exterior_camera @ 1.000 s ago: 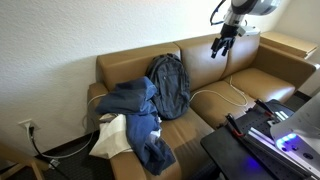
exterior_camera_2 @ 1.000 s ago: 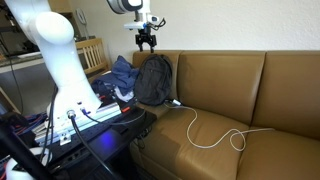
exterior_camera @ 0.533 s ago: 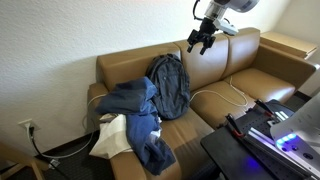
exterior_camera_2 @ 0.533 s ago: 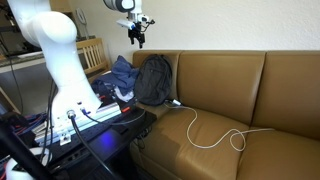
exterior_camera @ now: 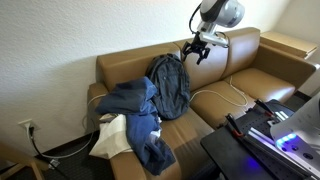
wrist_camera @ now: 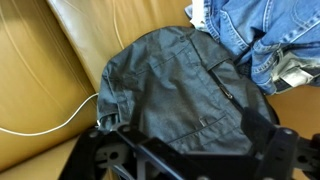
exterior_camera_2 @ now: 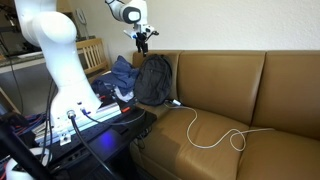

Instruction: Move the black bag to the right

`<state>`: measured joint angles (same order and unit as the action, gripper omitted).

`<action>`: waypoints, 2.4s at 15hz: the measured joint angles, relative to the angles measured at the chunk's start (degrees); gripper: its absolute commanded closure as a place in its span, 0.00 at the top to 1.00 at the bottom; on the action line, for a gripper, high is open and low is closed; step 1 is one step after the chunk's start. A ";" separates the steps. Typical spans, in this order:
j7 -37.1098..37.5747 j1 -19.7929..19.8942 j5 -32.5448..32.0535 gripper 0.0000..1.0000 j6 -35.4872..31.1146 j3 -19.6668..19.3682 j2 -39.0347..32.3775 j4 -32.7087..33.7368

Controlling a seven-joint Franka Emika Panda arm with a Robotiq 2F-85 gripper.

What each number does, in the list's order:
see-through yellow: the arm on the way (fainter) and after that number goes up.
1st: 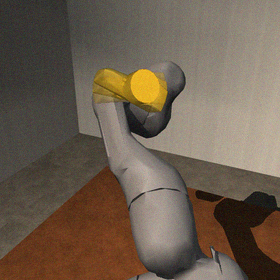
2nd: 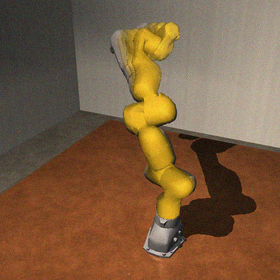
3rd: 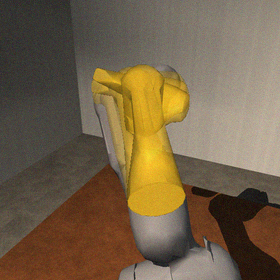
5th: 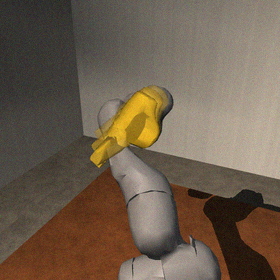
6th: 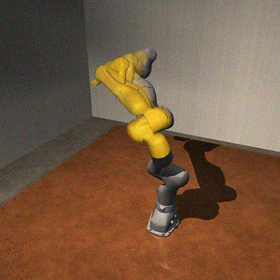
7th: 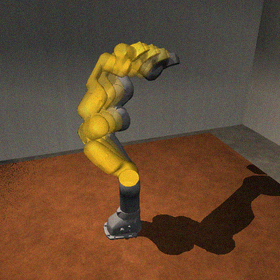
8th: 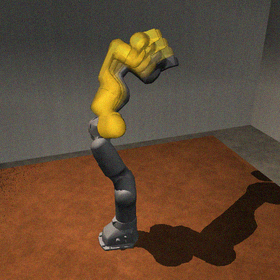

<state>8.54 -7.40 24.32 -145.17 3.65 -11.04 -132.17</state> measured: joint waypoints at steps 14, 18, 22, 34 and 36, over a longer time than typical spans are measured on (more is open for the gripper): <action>16.17 1.80 10.76 1.00 -4.82 3.14 -13.32 12.69; 15.58 8.13 20.25 1.00 -4.71 1.94 -12.32 13.97; 14.94 10.67 33.01 1.00 -4.93 1.16 -11.68 15.04; 25.82 5.79 21.89 1.00 0.08 -4.18 -14.24 15.99; 28.61 4.10 17.17 1.00 0.77 -4.54 -15.31 16.46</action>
<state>37.16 -3.30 41.49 -144.40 -0.88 -26.35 -115.72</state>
